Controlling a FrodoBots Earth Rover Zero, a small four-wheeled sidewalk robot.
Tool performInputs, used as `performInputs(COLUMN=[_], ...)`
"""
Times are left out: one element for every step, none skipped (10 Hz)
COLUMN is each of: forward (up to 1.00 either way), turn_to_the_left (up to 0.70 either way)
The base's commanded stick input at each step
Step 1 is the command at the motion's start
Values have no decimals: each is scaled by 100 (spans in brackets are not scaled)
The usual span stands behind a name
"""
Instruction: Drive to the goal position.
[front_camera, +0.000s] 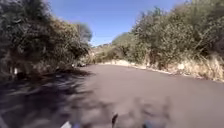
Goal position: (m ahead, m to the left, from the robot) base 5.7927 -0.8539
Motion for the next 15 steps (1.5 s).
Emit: performInputs(forward=[85, 85, 85, 85, 85, 85, 85, 85, 85, 85, 85, 85, 85, 85, 85], turn_to_the_left=[0, 0, 0, 0, 0, 0, 0, 0, 0, 0, 0, 0, 0, 0, 0])
